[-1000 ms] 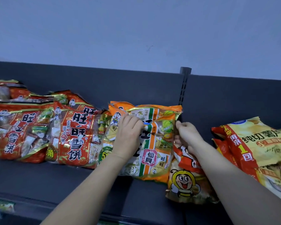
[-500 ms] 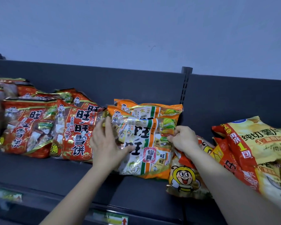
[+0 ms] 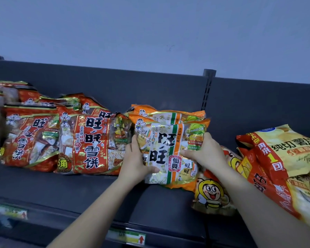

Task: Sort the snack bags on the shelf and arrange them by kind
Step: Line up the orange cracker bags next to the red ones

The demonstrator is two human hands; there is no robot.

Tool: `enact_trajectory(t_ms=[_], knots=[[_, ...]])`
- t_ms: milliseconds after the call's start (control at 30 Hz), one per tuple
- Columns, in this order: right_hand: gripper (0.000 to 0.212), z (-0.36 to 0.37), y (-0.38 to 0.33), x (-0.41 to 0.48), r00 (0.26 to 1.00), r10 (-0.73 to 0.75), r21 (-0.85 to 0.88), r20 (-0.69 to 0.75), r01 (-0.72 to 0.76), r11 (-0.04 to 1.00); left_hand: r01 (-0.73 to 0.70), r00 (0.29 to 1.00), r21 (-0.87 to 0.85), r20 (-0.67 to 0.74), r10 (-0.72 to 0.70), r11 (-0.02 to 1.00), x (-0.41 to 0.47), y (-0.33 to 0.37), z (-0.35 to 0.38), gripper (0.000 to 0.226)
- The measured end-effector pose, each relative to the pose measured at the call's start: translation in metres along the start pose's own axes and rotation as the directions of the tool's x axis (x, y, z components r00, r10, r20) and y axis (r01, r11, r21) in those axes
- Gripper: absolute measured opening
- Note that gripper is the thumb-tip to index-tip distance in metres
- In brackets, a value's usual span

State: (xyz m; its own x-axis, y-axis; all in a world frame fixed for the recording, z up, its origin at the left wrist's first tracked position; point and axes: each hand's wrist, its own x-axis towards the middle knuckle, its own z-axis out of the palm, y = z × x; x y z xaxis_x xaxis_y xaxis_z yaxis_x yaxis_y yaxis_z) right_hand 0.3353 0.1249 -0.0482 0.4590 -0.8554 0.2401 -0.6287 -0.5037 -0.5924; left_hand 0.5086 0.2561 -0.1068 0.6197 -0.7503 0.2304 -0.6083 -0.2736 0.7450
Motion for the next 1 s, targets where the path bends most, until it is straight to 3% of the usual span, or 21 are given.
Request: enact_trajectory(t_ms=[233, 400, 467, 533, 567, 600, 667, 733, 1000], knots=[[0.054, 0.012, 0.001, 0.0, 0.987, -0.049, -0.092, -0.151, 0.035, 0.995, -0.035, 0.999, -0.057, -0.007, 0.035, 0.998, 0.008, 0.0, 0.008, 0.142], [0.077, 0.01, 0.001, -0.001, 1.0, -0.008, -0.123, -0.002, 0.007, 0.992, -0.028, 0.991, 0.072, 0.131, 0.019, 0.997, 0.006, -0.009, -0.01, 0.134], [0.082, 0.012, 0.0, -0.003, 0.999, 0.006, -0.175, 0.04, 0.001, 0.985, -0.108, 0.993, 0.19, -0.031, 0.116, 0.976, 0.001, -0.016, -0.024, 0.107], [0.081, 0.017, -0.002, -0.003, 1.0, 0.01, -0.236, 0.027, -0.003, 0.972, -0.157, 0.906, 0.373, -0.315, 0.283, 0.914, -0.003, -0.028, -0.035, 0.073], [0.079, 0.018, -0.004, -0.003, 1.0, 0.011, -0.255, 0.013, -0.007, 0.967, -0.111, 0.865, 0.438, -0.399, 0.303, 0.892, -0.004, -0.034, -0.039, 0.065], [0.077, 0.019, -0.006, -0.003, 1.0, 0.012, -0.265, 0.001, -0.011, 0.964, -0.027, 0.873, 0.471, -0.418, 0.251, 0.881, -0.005, -0.041, -0.042, 0.068], [0.074, 0.021, -0.008, -0.002, 1.0, 0.006, -0.263, -0.016, -0.01, 0.965, 0.135, 0.935, 0.517, -0.349, 0.065, 0.845, -0.005, -0.053, -0.041, 0.096], [0.071, 0.023, -0.008, -0.003, 1.0, -0.001, -0.252, -0.023, -0.005, 0.968, 0.152, 0.957, 0.557, -0.289, 0.019, 0.817, -0.001, -0.062, -0.038, 0.112], [0.066, 0.033, -0.006, -0.009, 0.984, -0.015, -0.246, -0.176, -0.029, 0.969, -0.137, 0.984, 0.465, -0.038, 0.174, 0.875, -0.002, -0.09, -0.061, 0.116]])
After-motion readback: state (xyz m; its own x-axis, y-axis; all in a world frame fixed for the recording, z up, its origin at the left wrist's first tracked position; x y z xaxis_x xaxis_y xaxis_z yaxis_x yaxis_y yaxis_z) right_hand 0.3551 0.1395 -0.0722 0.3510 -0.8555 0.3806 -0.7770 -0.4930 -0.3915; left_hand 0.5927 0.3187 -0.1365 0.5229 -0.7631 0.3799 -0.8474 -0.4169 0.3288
